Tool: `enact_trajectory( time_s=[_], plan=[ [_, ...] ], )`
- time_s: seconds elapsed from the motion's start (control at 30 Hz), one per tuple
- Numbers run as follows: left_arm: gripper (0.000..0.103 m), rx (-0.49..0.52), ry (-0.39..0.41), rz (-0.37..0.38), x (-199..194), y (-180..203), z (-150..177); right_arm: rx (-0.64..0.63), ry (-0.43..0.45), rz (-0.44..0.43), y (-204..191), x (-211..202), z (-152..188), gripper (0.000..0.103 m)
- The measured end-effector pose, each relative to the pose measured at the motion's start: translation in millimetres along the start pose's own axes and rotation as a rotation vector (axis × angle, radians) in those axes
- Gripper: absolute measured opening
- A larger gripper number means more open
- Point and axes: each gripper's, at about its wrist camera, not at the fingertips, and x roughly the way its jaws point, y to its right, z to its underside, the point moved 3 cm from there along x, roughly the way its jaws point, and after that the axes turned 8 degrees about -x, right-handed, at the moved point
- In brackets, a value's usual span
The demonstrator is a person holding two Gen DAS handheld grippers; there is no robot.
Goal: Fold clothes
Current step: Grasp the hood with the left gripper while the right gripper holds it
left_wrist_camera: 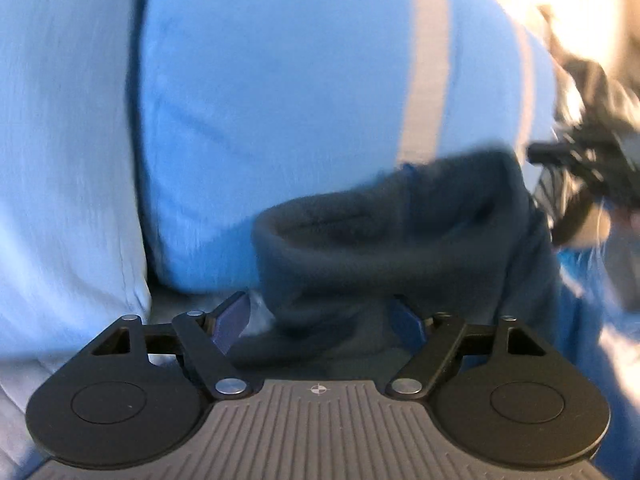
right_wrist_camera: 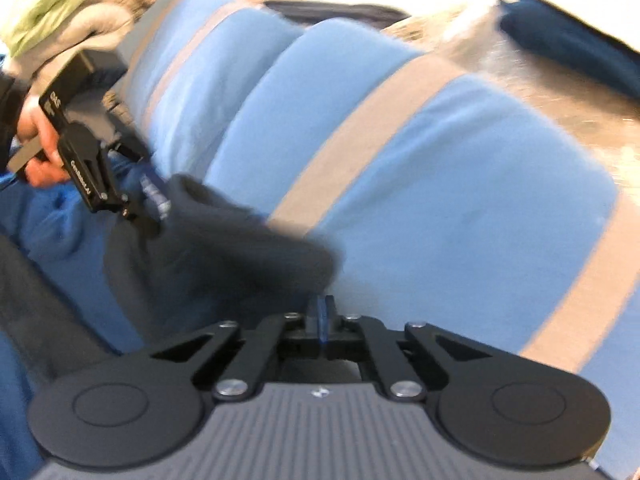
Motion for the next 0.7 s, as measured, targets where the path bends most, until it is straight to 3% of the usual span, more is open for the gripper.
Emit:
enact_trajectory(
  time_s=[0.1, 0.17, 0.23, 0.3, 0.37, 0.53, 0.63, 0.7],
  plan=[
    [0.075, -0.063, -0.019, 0.039, 13.1, -10.3, -3.0, -0.048, -0.020, -0.023, -7.5, 0.5, 4.5, 0.001],
    [0.049, -0.106, -0.007, 0.057, 16.4, -15.9, -4.0, -0.080, -0.033, -0.039, -12.5, 0.8, 7.5, 0.002],
    [0.036, -0.118, 0.002, 0.040, 17.5, -18.5, -4.5, -0.112, -0.046, -0.054, -17.4, 1.1, 10.6, 0.023],
    [0.029, -0.078, 0.016, 0.030, 15.3, -14.6, -2.9, -0.144, -0.059, -0.070, -22.4, 1.4, 13.6, 0.070],
    [0.020, -0.035, 0.031, 0.011, 10.8, -8.2, -2.4, -0.179, -0.073, -0.083, -28.3, 3.0, 16.6, 0.080],
    [0.010, 0.113, 0.098, -0.104, -9.0, 21.3, -6.6, -0.269, -0.099, -0.049, -54.4, 44.0, 19.0, 0.080],
    [0.009, 0.178, 0.147, -0.180, -26.3, 39.2, -11.5, -0.255, -0.128, -0.023, -57.9, 70.3, 17.1, 0.072],
    [0.009, 0.233, 0.177, -0.234, -37.6, 51.6, -15.2, -0.198, -0.132, -0.032, -57.5, 79.3, 11.5, 0.025]
  ],
)
